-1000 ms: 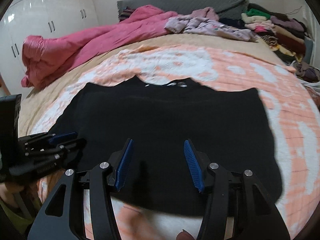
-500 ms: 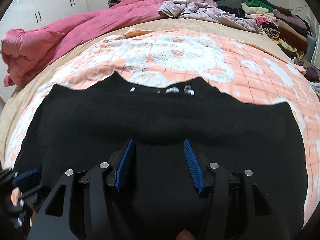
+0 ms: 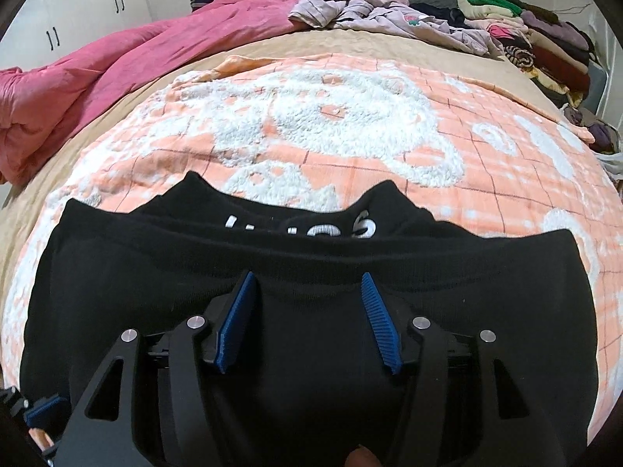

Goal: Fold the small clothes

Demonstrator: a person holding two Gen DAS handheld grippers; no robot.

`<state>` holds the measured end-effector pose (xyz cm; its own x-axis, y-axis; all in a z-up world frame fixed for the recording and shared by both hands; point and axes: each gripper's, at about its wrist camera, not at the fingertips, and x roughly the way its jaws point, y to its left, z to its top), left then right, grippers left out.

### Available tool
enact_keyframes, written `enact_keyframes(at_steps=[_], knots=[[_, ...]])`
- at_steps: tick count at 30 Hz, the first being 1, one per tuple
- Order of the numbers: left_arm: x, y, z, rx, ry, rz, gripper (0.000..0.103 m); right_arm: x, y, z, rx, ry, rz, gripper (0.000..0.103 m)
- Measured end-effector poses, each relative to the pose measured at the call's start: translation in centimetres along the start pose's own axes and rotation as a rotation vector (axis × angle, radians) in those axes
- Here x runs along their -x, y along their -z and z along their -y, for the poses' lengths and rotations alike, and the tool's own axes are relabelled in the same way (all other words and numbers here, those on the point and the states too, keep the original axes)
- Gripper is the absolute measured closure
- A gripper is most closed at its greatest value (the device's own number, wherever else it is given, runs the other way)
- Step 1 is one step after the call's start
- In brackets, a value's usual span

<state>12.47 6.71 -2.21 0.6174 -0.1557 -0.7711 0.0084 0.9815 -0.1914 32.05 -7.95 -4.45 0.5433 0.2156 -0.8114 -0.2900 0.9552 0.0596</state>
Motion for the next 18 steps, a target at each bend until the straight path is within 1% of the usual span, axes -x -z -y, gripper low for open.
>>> enact_keyframes(at_steps=[4, 7, 11, 13, 18], knots=[[0.3, 0.0, 0.0, 0.005, 0.006, -0.008, 0.080, 0.4, -0.2, 0.4, -0.017, -0.019, 0.010, 0.048], [0.4, 0.0, -0.1, 0.007, 0.008, -0.015, 0.080, 0.7, -0.3, 0.5, 0.001, -0.003, 0.006, 0.048], [0.5, 0.1, -0.2, 0.012, 0.010, -0.020, 0.080, 0.5, -0.6, 1.4, -0.031, -0.002, -0.010, 0.048], [0.6, 0.1, -0.2, 0.012, 0.009, -0.022, 0.080, 0.5, -0.6, 1.6, -0.032, 0.021, -0.014, 0.048], [0.8, 0.3, -0.3, 0.014, 0.009, -0.025, 0.080, 1.4, -0.4, 2.3, -0.028, 0.034, 0.006, 0.047]])
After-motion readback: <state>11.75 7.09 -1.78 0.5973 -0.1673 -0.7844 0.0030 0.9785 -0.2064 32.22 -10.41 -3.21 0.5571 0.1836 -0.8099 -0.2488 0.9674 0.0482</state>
